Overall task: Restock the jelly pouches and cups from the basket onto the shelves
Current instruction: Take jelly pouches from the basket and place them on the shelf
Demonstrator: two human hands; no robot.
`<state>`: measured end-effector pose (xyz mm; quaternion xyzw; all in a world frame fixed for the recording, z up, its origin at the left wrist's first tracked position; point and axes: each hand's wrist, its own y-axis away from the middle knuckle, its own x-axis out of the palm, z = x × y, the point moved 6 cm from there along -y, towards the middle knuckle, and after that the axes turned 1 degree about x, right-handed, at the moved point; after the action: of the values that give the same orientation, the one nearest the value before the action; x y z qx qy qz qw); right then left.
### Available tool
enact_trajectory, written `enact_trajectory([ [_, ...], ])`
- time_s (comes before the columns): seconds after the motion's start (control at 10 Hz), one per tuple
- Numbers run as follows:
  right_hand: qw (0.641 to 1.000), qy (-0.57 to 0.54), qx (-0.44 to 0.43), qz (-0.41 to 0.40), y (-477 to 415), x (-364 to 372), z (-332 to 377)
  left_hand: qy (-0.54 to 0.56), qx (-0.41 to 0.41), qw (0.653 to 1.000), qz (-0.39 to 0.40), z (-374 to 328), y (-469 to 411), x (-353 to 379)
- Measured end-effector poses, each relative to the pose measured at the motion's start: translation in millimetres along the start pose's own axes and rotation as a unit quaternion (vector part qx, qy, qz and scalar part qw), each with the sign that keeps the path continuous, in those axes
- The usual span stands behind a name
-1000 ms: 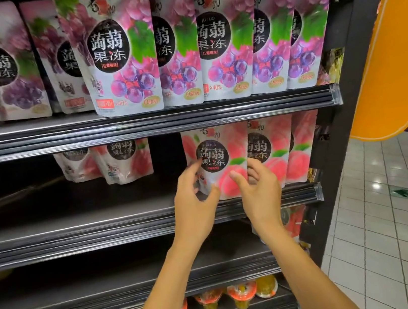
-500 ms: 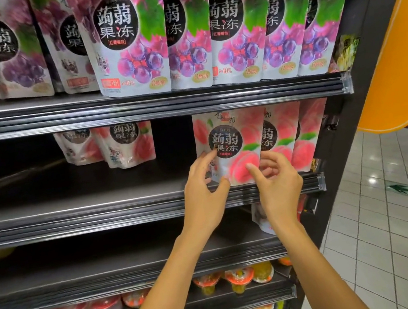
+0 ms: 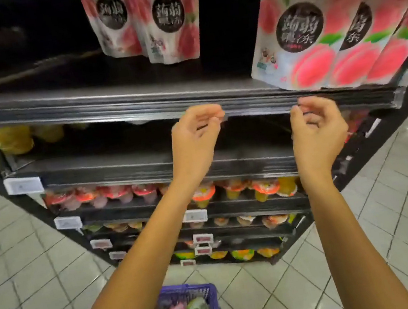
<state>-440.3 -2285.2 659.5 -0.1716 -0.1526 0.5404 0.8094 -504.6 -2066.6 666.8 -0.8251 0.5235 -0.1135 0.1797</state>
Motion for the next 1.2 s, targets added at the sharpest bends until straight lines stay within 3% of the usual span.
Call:
enact_trajectory([
  [0.2,0.980,0.066,0.125,0.138,115.6,50.7,-69.9,-0.011,-0.138,0.990,0.008,82.7,63.4,-85.2],
  [0.4,0.919,0.132,0.286,0.236,273.2,101.3,-145.6,-0.052,-0.294,0.954,0.018,195.3,141.4,-203.5],
  [0.5,0.883,0.150,0.366,0.252,356.2,114.3,-185.1,-0.086,-0.346,0.933,0.041,253.8,190.7,-260.5],
  [0.8,0.792,0.227,0.485,0.294,532.5,141.5,-307.5,-0.148,-0.462,0.870,0.082,408.6,332.8,-368.2],
  [0.9,0.741,0.216,0.564,0.293,569.4,149.5,-353.3,-0.151,-0.525,0.837,0.038,468.4,384.2,-391.6],
  [1.0,0.719,0.297,0.536,0.328,605.3,145.2,-418.4,-0.179,-0.605,0.776,0.014,524.4,437.0,-402.8],
  [1.2,0.645,0.296,0.619,0.336,669.3,139.1,-510.2,-0.265,-0.623,0.735,0.036,602.2,497.7,-405.5],
])
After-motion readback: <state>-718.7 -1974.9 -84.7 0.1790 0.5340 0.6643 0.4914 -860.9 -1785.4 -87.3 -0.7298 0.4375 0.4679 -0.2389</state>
